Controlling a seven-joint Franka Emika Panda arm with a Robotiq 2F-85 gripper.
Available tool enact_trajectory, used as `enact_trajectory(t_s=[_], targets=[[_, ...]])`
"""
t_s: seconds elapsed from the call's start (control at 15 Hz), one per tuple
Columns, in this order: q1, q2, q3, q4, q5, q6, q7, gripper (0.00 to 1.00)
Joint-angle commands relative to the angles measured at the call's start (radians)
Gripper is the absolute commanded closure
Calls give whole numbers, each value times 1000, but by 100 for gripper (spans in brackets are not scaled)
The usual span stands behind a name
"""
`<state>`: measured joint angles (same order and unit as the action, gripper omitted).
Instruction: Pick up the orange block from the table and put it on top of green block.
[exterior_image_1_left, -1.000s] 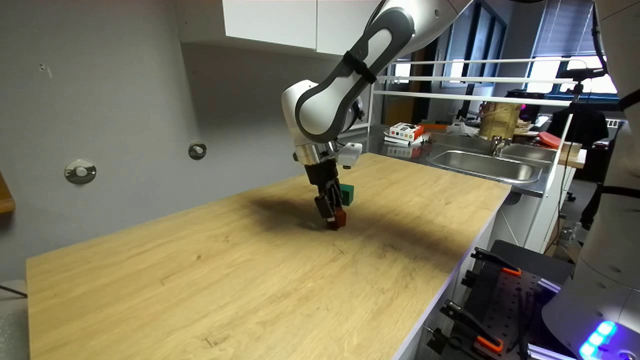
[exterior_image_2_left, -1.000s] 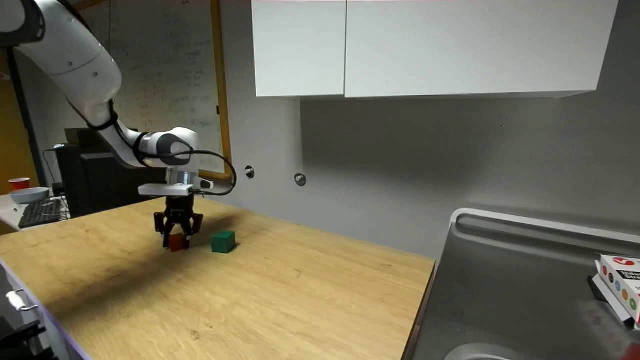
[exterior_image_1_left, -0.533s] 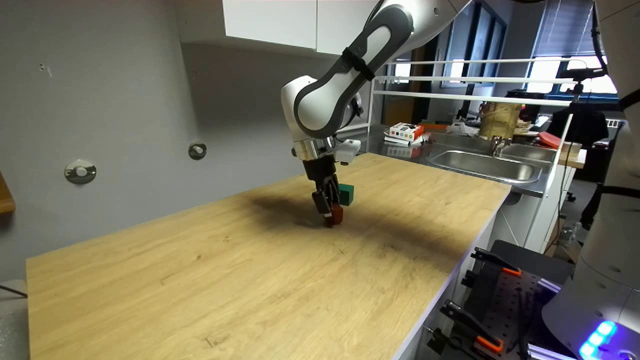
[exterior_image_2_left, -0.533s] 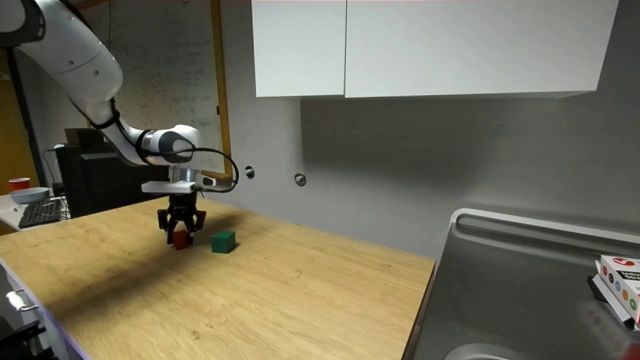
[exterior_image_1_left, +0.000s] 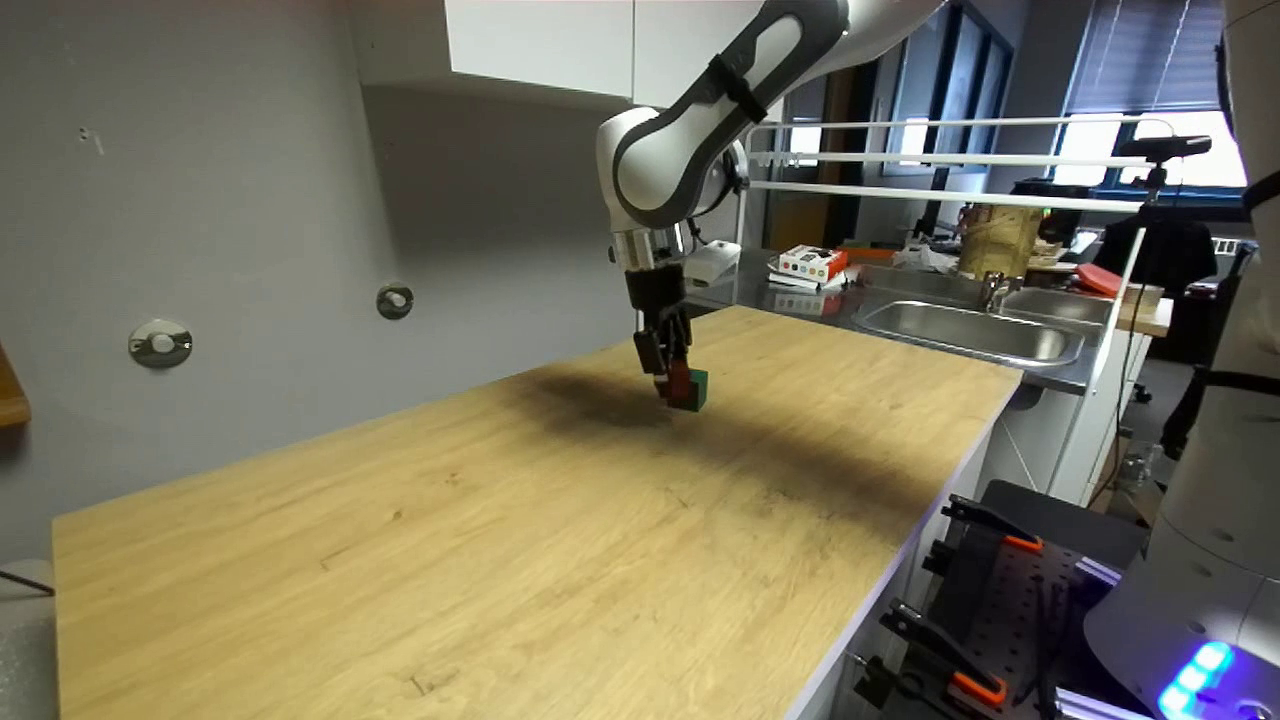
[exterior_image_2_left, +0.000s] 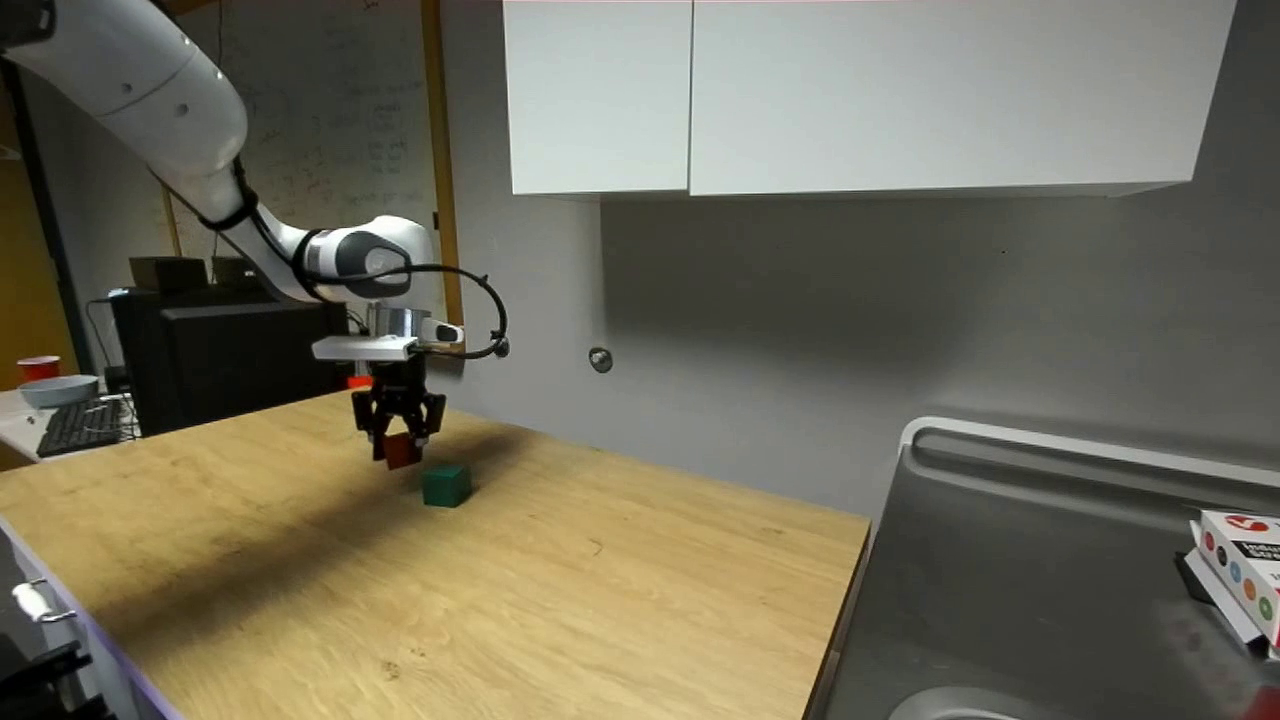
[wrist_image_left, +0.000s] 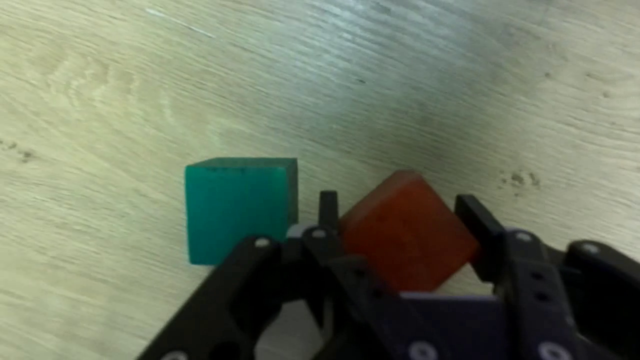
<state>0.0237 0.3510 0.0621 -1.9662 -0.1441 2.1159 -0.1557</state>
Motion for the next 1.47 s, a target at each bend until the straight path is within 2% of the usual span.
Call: enact_trajectory(t_s=[0.0,0.67,1.33,1.4], targets=[[-29,-60,-16,-5,35,1,-30,65],[-84,-39,-62,26,57,-9,-33,65],[-80,34,-52,82,72,-31,-35,65],[-80,42,-51,88,74,-34,-32,52]])
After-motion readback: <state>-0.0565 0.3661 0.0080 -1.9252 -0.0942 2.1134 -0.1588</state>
